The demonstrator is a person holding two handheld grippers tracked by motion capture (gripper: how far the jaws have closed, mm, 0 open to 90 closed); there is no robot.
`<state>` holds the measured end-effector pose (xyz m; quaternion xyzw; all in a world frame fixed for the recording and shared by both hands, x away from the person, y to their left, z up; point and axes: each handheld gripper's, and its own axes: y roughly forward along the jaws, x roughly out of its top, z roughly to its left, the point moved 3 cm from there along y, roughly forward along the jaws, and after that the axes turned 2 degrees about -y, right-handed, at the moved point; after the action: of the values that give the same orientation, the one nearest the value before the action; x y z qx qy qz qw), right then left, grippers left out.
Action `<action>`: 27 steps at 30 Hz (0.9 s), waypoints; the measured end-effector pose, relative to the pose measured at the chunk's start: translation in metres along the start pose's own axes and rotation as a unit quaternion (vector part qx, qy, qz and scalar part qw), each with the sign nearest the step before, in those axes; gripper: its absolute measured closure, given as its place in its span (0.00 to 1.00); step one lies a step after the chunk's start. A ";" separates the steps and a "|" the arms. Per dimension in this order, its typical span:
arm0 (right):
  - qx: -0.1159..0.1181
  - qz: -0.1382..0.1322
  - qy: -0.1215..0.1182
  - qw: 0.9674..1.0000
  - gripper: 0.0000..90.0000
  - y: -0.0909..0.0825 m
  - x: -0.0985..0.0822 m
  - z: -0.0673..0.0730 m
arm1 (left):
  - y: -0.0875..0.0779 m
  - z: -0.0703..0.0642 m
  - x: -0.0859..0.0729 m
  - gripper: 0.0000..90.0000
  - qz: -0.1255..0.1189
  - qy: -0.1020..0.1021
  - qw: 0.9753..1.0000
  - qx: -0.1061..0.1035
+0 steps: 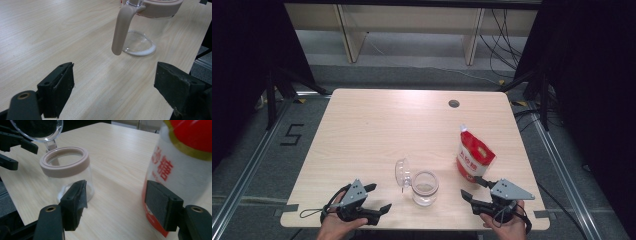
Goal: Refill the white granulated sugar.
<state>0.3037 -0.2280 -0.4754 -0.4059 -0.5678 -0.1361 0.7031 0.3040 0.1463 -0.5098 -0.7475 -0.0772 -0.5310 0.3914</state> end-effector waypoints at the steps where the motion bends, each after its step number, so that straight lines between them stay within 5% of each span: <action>1: -0.001 -0.007 -0.002 1.000 0.39 0.000 -0.001 -0.003 | 0.000 0.000 0.000 0.17 -0.001 0.000 1.000 -0.001; 5: -0.030 -0.002 0.008 1.000 0.37 -0.006 -0.004 -0.011 | 0.000 0.000 0.000 0.17 -0.002 0.003 1.000 0.001; 8: -0.015 0.008 0.027 0.999 0.36 -0.011 -0.010 -0.012 | 0.000 0.002 0.000 0.17 0.005 0.015 1.000 0.003; 12: -0.026 0.009 0.011 1.000 0.35 -0.013 -0.013 -0.016 | 0.001 0.001 0.001 0.17 0.001 0.014 1.000 -0.001; 27: -0.061 0.013 0.026 0.998 0.30 -0.018 -0.016 -0.030 | 0.000 -0.001 0.000 0.17 -0.004 0.000 1.000 -0.002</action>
<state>0.3080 -0.2657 -0.4837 -0.4516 -0.5346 -0.1718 0.6934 0.3031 0.1456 -0.5101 -0.7479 -0.0789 -0.5330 0.3877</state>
